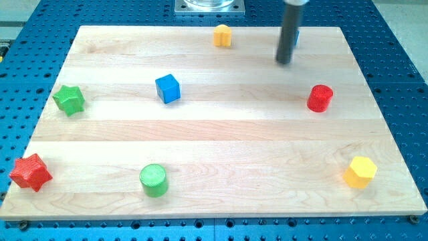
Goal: Move the triangle diagonally to the cube
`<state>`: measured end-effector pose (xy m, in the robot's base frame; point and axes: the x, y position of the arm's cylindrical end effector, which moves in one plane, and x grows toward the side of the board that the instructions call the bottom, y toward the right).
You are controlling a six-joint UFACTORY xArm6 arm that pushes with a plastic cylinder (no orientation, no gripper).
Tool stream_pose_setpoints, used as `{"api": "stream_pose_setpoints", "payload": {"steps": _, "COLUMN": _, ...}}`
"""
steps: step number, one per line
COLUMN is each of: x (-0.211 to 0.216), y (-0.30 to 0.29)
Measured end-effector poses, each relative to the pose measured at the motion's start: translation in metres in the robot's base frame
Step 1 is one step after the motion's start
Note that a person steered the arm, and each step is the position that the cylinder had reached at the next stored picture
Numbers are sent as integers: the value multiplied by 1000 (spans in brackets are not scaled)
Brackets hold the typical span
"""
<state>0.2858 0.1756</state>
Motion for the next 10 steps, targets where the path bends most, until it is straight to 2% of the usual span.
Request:
{"api": "stream_pose_setpoints", "payload": {"steps": 1, "x": -39, "y": 11}}
{"api": "stream_pose_setpoints", "payload": {"steps": 2, "x": -48, "y": 11}}
{"api": "stream_pose_setpoints", "payload": {"steps": 3, "x": -77, "y": 22}}
{"api": "stream_pose_setpoints", "payload": {"steps": 4, "x": -85, "y": -41}}
{"api": "stream_pose_setpoints", "payload": {"steps": 5, "x": -73, "y": -89}}
{"api": "stream_pose_setpoints", "payload": {"steps": 7, "x": 19, "y": -162}}
{"api": "stream_pose_setpoints", "payload": {"steps": 8, "x": -27, "y": -100}}
{"api": "stream_pose_setpoints", "payload": {"steps": 9, "x": -91, "y": -98}}
{"api": "stream_pose_setpoints", "payload": {"steps": 10, "x": -86, "y": -131}}
